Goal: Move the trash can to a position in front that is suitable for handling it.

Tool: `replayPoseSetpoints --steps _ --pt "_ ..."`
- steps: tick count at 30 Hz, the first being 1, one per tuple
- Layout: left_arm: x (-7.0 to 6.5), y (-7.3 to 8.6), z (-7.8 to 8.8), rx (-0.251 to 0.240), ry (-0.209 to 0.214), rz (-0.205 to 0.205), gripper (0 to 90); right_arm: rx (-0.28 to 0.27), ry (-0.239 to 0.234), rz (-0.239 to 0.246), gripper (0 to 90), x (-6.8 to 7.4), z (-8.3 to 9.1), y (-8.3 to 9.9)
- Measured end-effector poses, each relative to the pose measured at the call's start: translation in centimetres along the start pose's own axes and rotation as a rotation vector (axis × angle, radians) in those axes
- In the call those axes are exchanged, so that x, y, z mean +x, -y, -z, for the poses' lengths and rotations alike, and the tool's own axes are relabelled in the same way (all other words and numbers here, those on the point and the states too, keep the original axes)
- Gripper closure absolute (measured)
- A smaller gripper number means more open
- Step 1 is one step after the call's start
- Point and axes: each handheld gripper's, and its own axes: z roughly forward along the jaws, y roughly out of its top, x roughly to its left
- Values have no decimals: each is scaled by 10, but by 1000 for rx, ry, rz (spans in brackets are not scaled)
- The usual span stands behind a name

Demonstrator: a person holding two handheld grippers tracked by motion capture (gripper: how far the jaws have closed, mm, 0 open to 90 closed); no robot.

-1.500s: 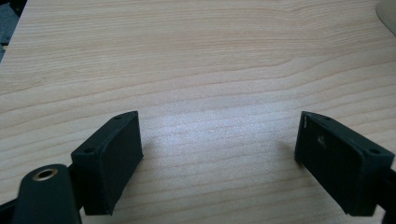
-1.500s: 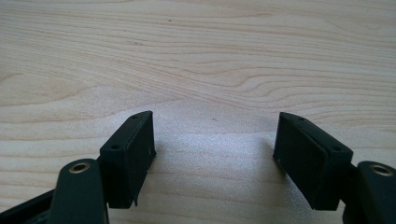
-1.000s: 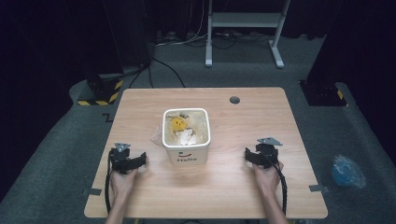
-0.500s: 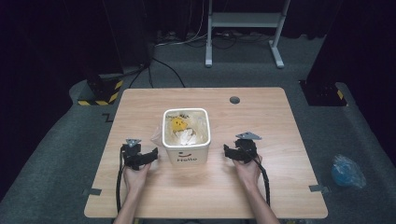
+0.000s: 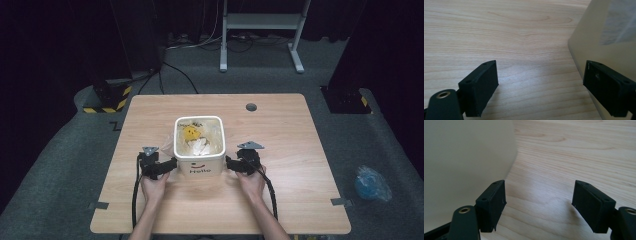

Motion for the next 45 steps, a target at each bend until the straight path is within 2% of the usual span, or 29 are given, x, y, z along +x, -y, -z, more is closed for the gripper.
replayPoseSetpoints --steps 3,4,10,14,19,22,27,34,45 --pt "-3 0 -1 2 17 -5 139 -7 -2 14 288 7 -1 -3" --pt "-3 0 -1 1 17 -3 140 -10 13 21 296 9 -1 -4" --pt "-3 0 -2 4 35 -7 144 -17 10 19 317 9 -1 -3" --pt "-6 -4 -4 38 49 -31 142 -28 17 32 339 9 1 -2" --pt "-13 -7 -5 40 55 -77 144 -32 8 31 342 2 4 0" --pt "-15 -6 -7 46 71 -71 140 -33 13 33 338 -2 7 2" --pt "-26 -6 -11 38 87 -84 142 -36 30 47 337 -8 14 6" --pt "-41 -11 -14 52 82 -137 144 -42 55 35 342 -19 22 12" --pt "-57 -10 -21 57 109 -159 142 -52 73 17 338 -34 33 20"
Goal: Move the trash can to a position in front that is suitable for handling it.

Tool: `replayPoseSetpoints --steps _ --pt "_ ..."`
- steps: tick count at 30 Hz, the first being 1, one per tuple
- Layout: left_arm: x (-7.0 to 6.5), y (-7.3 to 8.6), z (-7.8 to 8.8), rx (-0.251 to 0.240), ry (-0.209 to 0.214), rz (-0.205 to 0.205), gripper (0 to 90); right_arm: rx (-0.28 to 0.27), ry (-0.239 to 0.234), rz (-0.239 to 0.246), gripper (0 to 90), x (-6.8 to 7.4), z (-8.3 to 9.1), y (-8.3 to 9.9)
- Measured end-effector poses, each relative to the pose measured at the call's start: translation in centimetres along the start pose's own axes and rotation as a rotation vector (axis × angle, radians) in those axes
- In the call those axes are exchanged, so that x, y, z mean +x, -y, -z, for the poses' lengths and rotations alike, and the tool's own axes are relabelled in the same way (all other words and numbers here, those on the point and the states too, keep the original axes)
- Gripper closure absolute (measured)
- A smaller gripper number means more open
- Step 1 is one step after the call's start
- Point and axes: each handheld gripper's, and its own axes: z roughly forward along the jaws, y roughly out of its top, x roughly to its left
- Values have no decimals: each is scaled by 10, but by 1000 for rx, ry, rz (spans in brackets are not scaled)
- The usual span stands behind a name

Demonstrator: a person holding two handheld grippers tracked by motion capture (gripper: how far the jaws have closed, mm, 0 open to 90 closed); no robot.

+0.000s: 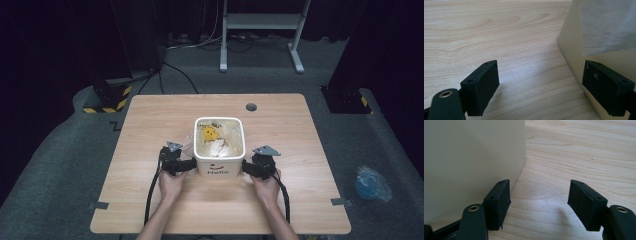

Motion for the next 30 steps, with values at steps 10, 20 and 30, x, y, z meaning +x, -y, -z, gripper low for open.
replayPoseSetpoints --steps 10,20,30 --pt "-1 1 0 6 3 -10 136 1 5 -15 291 -3 0 2" --pt "23 6 22 -5 -69 -29 143 33 49 -6 252 -20 6 11" --pt "62 26 40 38 -157 -2 148 46 105 -31 230 -42 15 18"
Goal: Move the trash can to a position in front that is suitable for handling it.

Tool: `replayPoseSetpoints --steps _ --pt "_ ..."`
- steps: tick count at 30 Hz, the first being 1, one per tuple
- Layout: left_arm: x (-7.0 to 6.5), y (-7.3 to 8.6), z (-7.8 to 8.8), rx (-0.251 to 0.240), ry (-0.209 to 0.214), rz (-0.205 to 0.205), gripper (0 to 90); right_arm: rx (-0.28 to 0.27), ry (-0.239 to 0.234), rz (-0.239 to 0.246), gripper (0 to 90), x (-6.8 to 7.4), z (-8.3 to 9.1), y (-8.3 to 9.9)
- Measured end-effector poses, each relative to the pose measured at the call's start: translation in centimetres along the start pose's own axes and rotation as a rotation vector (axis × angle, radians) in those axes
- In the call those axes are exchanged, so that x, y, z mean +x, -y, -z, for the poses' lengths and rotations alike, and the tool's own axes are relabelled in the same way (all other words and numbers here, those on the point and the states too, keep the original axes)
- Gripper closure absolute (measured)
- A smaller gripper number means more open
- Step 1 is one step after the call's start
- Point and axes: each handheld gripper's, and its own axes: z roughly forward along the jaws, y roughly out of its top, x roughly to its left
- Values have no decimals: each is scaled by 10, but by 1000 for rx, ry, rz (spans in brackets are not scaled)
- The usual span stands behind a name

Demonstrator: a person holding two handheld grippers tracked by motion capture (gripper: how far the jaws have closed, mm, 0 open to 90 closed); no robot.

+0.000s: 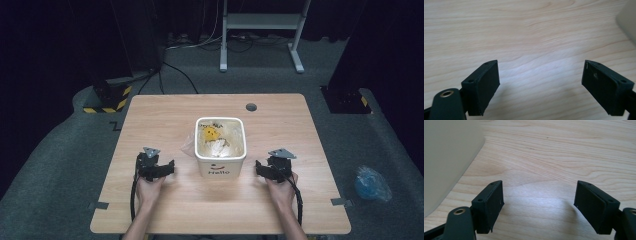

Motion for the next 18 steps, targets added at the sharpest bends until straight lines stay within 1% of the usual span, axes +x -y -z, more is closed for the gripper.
replayPoseSetpoints --steps 1,2,3,4,6,7,8,9,11,14,17,18 --pt "3 1 0 10 -12 -3 147 -1 4 6 228 -2 0 0" --pt "6 3 1 6 -20 -5 148 3 7 2 223 -3 0 0" --pt "6 3 1 6 -20 -5 150 3 7 2 223 -3 0 0" --pt "11 7 2 4 -32 -4 150 20 21 1 211 -4 -2 1" --pt "17 10 2 9 -50 1 150 28 28 7 208 -5 -2 1" --pt "19 13 1 10 -48 9 150 32 32 8 203 -5 -3 1" --pt "23 15 1 0 -39 23 143 35 33 7 198 -6 -3 0" --pt "25 15 2 0 -55 19 149 36 28 8 194 -7 -3 0" --pt "28 15 2 -3 -51 28 150 41 25 0 191 -8 -4 0" --pt "29 15 2 -6 -34 8 165 42 18 -4 186 -9 -4 0" --pt "31 16 3 -5 -17 -3 166 44 21 -8 181 -9 -4 0" --pt "32 16 3 -6 -15 0 169 44 21 -8 181 -9 -4 0"
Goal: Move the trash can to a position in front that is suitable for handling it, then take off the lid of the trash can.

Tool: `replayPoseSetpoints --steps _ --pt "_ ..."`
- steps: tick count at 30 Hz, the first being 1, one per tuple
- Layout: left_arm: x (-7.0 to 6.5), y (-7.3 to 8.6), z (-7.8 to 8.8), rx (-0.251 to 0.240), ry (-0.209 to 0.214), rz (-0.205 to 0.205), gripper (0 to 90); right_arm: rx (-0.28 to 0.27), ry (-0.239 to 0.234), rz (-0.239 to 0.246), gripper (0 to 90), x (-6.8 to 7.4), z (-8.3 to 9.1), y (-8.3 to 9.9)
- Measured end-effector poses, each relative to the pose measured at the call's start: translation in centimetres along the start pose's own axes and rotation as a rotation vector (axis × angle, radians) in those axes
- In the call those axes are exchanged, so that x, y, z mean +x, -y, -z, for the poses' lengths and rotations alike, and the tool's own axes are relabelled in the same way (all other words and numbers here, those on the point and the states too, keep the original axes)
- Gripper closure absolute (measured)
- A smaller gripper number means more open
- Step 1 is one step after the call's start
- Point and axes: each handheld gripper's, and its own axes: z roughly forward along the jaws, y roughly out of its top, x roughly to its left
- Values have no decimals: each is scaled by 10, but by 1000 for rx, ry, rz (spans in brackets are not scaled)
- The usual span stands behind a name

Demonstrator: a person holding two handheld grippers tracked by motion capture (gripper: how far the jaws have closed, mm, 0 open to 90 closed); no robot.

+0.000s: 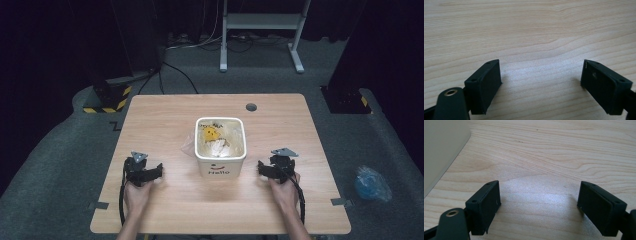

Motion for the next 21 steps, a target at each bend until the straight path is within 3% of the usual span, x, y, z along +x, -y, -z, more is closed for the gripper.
replayPoseSetpoints --steps 10,16,21 --pt "-1 0 0 1 -5 -4 169 17 8 -12 162 0 1 0" --pt "-1 0 0 1 -6 -3 170 17 -1 -8 257 0 4 0" --pt "0 0 0 0 -4 -2 170 5 -36 -21 333 -1 7 -1"
